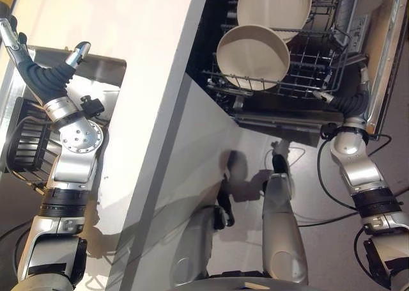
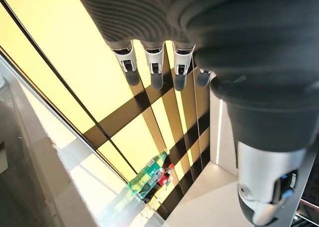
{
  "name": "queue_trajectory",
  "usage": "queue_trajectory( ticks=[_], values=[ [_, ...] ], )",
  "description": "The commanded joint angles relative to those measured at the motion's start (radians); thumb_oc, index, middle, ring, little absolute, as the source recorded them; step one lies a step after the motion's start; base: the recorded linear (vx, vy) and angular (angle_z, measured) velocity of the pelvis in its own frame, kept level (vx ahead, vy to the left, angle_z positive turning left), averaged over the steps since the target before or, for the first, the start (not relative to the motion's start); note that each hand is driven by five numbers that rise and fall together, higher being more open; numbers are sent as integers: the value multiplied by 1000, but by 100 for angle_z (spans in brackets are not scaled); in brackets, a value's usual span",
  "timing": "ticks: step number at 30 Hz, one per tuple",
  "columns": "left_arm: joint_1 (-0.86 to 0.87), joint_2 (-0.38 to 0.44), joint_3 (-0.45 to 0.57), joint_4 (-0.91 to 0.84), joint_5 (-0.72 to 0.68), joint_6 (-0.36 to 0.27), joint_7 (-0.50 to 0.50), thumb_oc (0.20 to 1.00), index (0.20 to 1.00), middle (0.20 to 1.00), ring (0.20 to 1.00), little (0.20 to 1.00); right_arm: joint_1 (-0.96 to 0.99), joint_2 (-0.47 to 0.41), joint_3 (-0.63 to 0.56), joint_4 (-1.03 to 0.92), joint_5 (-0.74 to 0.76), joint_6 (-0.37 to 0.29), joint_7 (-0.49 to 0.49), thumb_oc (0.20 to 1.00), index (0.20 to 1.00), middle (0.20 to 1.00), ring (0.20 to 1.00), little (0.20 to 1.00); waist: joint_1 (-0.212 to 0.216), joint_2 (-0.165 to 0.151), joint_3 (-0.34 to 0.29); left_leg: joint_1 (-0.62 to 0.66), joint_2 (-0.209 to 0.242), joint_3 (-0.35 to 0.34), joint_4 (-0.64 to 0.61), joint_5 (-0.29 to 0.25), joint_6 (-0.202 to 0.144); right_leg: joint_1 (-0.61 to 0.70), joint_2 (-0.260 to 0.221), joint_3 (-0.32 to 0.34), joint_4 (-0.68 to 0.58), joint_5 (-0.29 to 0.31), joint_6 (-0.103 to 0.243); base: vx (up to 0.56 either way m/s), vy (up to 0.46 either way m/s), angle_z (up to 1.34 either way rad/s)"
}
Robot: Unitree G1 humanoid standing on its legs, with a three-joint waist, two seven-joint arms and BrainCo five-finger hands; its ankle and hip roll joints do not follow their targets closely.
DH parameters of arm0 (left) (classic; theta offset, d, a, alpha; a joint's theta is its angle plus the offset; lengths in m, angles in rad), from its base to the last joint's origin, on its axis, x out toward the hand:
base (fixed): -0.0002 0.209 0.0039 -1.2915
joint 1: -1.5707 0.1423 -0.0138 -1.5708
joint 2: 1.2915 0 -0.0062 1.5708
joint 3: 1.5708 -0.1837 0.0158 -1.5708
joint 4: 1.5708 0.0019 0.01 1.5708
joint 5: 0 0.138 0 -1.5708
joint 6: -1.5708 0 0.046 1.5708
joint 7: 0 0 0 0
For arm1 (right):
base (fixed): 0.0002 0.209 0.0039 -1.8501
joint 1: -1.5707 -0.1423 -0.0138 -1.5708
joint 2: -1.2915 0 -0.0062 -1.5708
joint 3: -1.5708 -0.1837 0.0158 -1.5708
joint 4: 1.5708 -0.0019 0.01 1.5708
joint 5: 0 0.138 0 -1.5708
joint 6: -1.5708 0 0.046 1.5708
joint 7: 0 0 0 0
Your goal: Pick up plates and place into dishwasher.
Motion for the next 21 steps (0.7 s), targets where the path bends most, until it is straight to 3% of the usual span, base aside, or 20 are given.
queue_trajectory(
  ticks=[1, 5, 9, 15, 21],
  values=[
    [75, -51, 10, 3, 18, -34, 24, 1000, 1000, 1000, 1000, 1000, -104, -23, -20, -109, -52, -56, -42, 1000, 1000, 1000, 1000, 1000, -3, 18, 55, -114, -8, -48, -25, 130, 10, 52, -44, 25, 26, -82, -15, 19, 56, 4],
    [86, -65, 10, 5, 29, -44, 26, 1000, 1000, 1000, 1000, 1000, -105, -9, -16, -90, 6, -38, -51, 1000, 1000, 1000, 1000, 1000, 3, 18, 55, -125, -16, -45, -21, 129, 10, 44, -46, 26, 25, -75, -16, 23, 46, 4],
    [98, -73, 8, -4, 34, -50, 21, 1000, 1000, 1000, 1000, 1000, -105, 13, -12, -44, 124, -41, 9, 1000, 1000, 1000, 1000, 1000, 18, 29, 55, -142, -28, -46, -20, 131, 14, 25, -48, 24, 34, -72, -20, 14, 30, 4],
    [76, -75, -21, -17, 26, -31, 8, 1000, 1000, 1000, 1000, 1000, -190, 35, 40, 63, 231, -117, 119, 1000, 1000, 1000, 1000, 1000, 53, 51, 55, -152, -50, -57, -18, 125, 18, 16, -69, 13, 50, -84, -26, 32, 36, 4],
    [70, -80, -30, -37, 22, -8, 14, 1000, 1000, 1000, 1000, 1000, -254, 44, 70, 102, 267, -145, 201, 1000, 1000, 1000, 1000, 1000, 74, 63, 55, -168, -62, -55, -6, 123, 21, 3, -87, 6, 60, -81, -31, 42, 52, 2]
  ],
)
